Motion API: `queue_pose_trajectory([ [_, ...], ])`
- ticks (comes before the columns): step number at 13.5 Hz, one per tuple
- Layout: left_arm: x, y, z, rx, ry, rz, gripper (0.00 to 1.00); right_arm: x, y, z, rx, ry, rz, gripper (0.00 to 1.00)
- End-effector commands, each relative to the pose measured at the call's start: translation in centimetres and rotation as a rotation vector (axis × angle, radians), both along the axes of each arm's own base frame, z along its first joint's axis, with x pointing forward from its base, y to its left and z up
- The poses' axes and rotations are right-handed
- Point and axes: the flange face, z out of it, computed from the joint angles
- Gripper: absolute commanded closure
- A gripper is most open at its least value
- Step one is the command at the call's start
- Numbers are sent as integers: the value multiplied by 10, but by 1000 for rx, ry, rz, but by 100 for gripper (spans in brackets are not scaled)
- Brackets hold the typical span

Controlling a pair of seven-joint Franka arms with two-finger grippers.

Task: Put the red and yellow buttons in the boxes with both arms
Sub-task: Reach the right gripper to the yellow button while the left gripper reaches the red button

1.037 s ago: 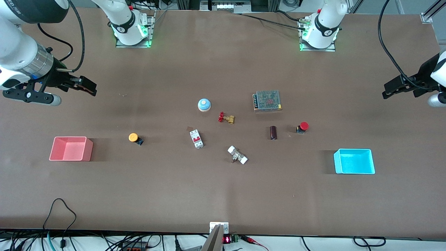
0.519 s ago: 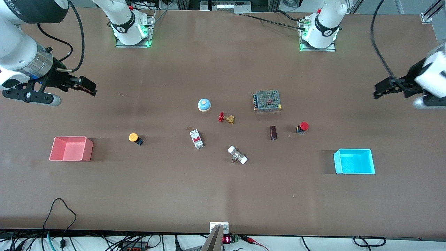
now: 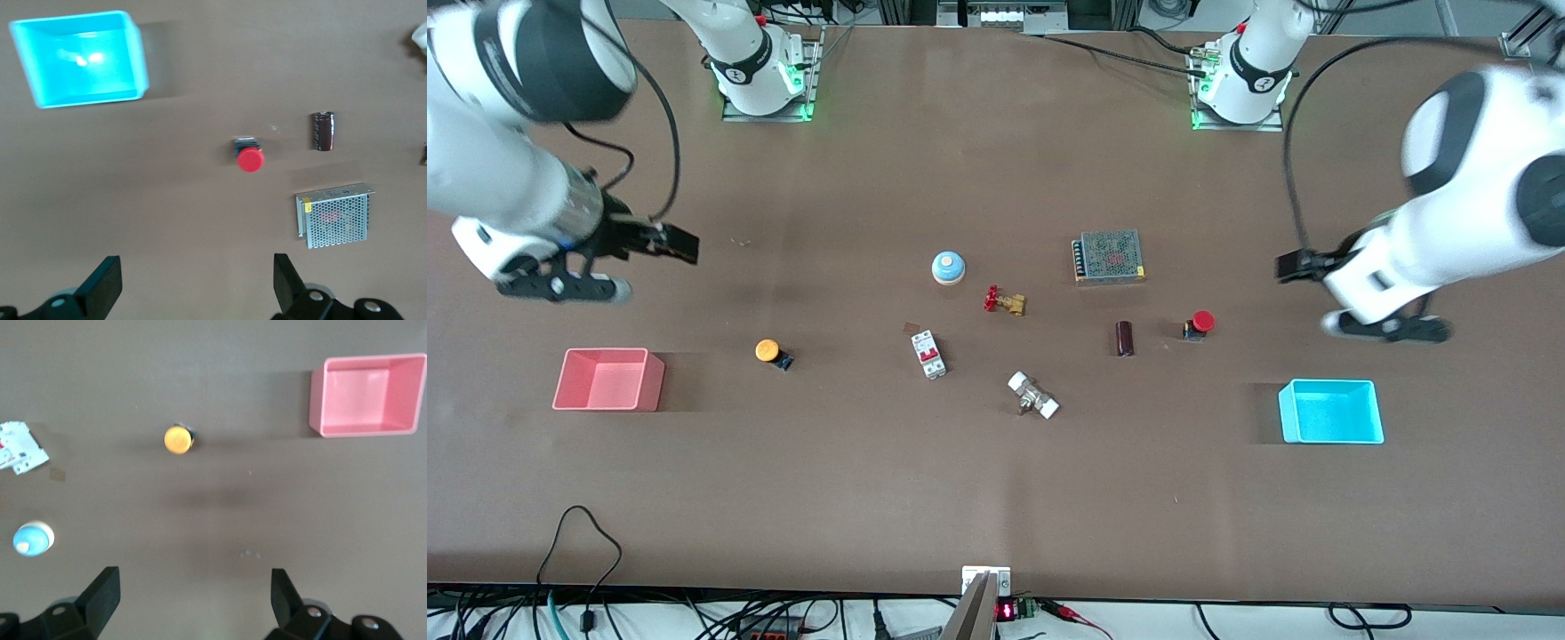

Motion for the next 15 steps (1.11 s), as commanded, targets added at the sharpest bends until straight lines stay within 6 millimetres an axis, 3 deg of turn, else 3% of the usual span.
queue_pose_trajectory([
  [1, -2, -20, -36, -18, 7, -22, 0, 28, -8, -42, 8, -21, 9, 0],
  [5, -9, -21, -77, -18, 0, -34, 0, 54, -9, -96, 24, -75, 3, 0],
  [10, -28, -19, -151, -76, -13, 43, 0, 68, -4, -135, 35, -112, -8, 0],
  [15, -28, -19, -189, -102, -18, 81, 0, 52, 11, -188, 26, -167, 5, 0],
])
